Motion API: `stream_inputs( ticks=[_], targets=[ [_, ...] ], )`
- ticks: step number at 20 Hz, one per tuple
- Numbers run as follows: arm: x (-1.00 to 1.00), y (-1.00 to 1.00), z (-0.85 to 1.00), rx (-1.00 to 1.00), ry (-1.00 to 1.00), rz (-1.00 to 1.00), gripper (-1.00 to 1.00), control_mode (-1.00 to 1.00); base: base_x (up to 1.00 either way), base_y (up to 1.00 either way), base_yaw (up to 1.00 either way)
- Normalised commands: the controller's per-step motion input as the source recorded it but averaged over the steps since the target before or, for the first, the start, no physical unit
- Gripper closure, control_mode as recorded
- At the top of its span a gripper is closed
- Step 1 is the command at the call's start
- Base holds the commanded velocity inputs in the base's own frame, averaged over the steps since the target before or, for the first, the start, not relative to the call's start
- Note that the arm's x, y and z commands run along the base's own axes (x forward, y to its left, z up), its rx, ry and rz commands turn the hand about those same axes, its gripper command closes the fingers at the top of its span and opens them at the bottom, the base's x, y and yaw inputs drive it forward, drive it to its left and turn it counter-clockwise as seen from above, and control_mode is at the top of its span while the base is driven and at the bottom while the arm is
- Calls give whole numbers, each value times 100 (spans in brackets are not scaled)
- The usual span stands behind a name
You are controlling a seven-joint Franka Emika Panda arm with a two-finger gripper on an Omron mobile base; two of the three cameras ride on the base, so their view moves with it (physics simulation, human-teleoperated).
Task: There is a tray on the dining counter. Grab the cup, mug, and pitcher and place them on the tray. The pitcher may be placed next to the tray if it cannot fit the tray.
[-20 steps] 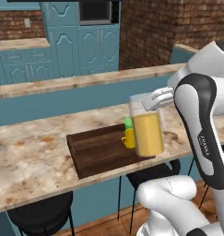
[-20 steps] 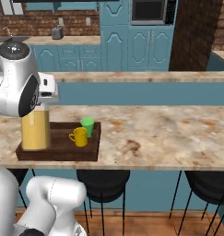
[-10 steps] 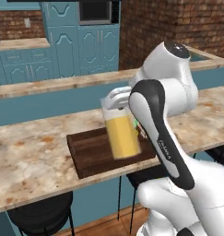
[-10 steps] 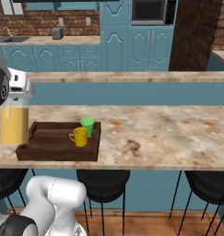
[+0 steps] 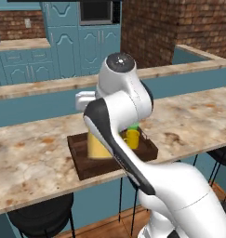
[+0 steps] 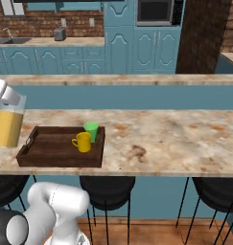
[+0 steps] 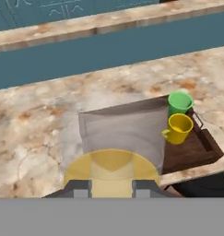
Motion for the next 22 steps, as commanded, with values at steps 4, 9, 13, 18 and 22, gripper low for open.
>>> stream_inputs(
  ticks=[4,9,13,18,22],
  targets=[
    [51,23,-18,-6,0,-45,100,-100,0,0,0],
    [56,8,-16,-9,0,-49,100,-100,0,0,0],
    [35,-1,-18,-10,0,-49,100,-100,0,0,0],
    [10,-9,-23,-16,-5,-43,100,-100,0,0,0],
    [37,-11,-16,-20,-4,-39,100,-100,0,0,0]
  ],
)
